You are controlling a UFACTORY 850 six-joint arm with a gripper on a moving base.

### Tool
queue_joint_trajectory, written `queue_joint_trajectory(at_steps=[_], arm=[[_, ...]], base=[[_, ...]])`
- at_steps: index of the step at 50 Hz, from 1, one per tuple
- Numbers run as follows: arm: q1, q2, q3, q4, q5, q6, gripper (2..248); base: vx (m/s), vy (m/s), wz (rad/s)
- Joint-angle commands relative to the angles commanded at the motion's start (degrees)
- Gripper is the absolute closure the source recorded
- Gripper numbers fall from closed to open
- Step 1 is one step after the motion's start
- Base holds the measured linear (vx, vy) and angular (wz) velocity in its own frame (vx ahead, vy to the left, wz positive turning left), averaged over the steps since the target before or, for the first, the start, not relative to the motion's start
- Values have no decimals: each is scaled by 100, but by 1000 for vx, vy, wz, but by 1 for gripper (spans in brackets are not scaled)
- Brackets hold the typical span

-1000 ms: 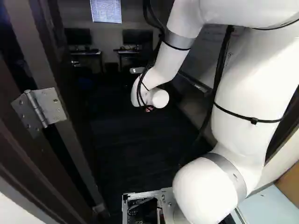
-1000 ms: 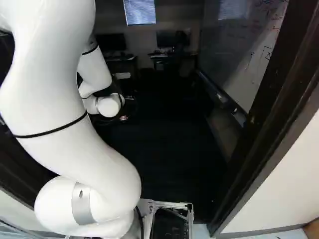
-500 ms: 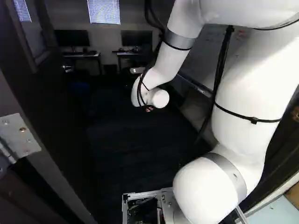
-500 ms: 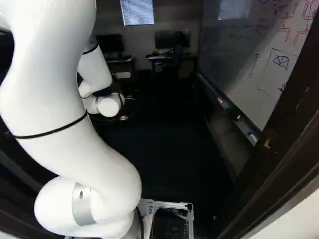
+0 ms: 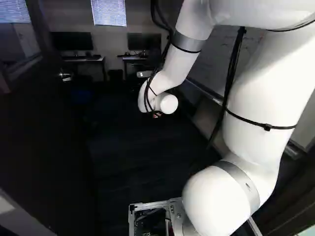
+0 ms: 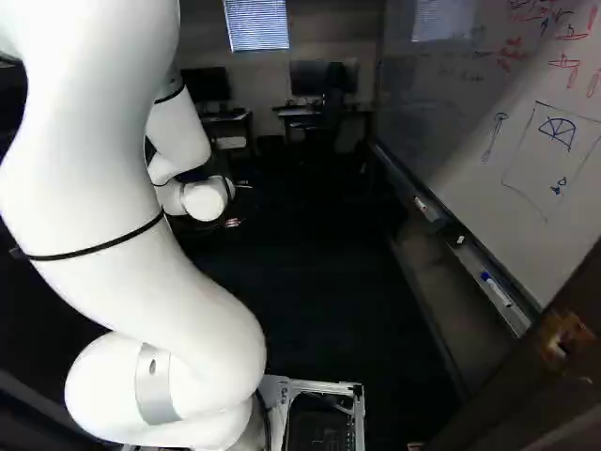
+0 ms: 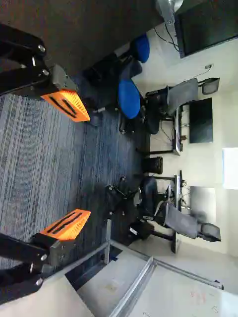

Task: Open the door and move inside

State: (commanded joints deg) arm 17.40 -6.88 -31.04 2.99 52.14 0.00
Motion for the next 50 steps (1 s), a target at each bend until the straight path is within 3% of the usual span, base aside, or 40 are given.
queue_joint_trajectory(at_steps=[14, 50], arm=[[0, 0, 0, 0, 0, 0, 3], [0, 0, 0, 0, 0, 0, 3]], base=[[227, 3, 3], [226, 29, 134]])
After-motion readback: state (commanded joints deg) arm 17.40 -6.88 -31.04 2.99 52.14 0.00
